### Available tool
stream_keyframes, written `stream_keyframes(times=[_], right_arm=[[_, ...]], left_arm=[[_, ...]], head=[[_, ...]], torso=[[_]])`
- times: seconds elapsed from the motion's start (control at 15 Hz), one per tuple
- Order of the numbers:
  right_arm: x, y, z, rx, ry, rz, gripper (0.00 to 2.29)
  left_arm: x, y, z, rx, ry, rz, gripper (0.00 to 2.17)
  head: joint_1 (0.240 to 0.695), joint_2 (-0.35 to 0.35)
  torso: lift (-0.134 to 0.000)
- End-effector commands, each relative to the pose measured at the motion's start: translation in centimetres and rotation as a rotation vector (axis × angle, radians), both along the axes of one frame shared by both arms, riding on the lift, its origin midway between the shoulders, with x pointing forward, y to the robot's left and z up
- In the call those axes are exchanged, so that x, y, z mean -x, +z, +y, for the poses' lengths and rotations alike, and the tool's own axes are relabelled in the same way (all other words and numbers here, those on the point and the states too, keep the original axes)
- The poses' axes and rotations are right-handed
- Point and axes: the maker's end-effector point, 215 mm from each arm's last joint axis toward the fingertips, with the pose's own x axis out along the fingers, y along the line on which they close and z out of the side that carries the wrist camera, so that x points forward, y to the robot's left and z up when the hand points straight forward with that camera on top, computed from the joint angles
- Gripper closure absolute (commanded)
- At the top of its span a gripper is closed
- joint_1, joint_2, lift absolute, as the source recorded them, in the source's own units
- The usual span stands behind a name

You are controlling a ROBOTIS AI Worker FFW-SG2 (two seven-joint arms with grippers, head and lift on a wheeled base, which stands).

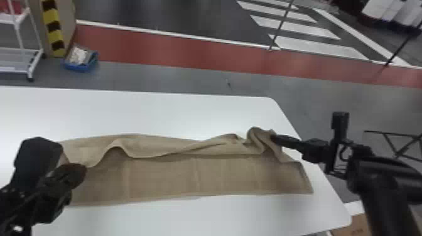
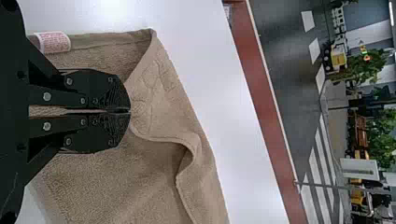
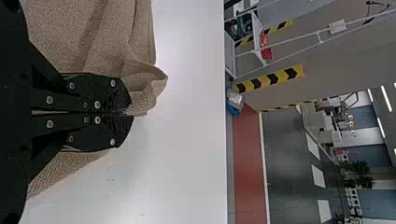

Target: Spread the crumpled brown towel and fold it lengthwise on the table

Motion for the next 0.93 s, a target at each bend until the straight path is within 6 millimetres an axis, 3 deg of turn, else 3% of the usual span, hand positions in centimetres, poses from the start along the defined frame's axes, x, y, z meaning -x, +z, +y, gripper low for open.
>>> stream_keyframes(times=[0.0, 0.27, 0.4, 0.47, 0.6, 0.73, 0.87], right_arm=[[0.0, 0.2, 0.0, -0.001, 0.0, 0.001, 1.21], [-0.2, 1.7, 0.8, -0.004, 0.015, -0.02, 1.21], [-0.6, 3.1, -0.1, -0.007, -0.005, -0.028, 1.21], [-1.5, 4.5, -0.3, 0.006, 0.002, -0.041, 1.21], [-3.3, 5.4, 0.0, 0.02, 0.018, -0.04, 1.21], [-4.8, 6.0, 1.1, 0.008, 0.035, -0.037, 1.21], [-5.3, 6.0, 1.9, 0.004, 0.043, -0.036, 1.21]], left_arm=[[-0.2, 1.0, -0.1, 0.004, 0.001, -0.013, 1.09], [-0.7, 1.7, 0.3, 0.005, 0.009, -0.026, 1.09], [-1.6, 3.3, 1.2, 0.02, 0.028, -0.055, 1.1], [-2.4, 4.4, 2.2, 0.022, 0.051, -0.078, 1.1], [-4.0, 6.5, 3.2, 0.044, 0.078, -0.114, 1.1], [-5.2, 8.3, 3.4, 0.084, 0.086, -0.134, 1.44], [-5.7, 8.8, 3.4, 0.085, 0.084, -0.142, 1.44]], head=[[0.695, -0.344], [0.695, -0.344], [0.695, -0.336], [0.695, -0.332], [0.695, -0.318], [0.695, -0.299], [0.695, -0.28]], torso=[[-0.123], [-0.123], [-0.123], [-0.123], [-0.123], [-0.123], [-0.123]])
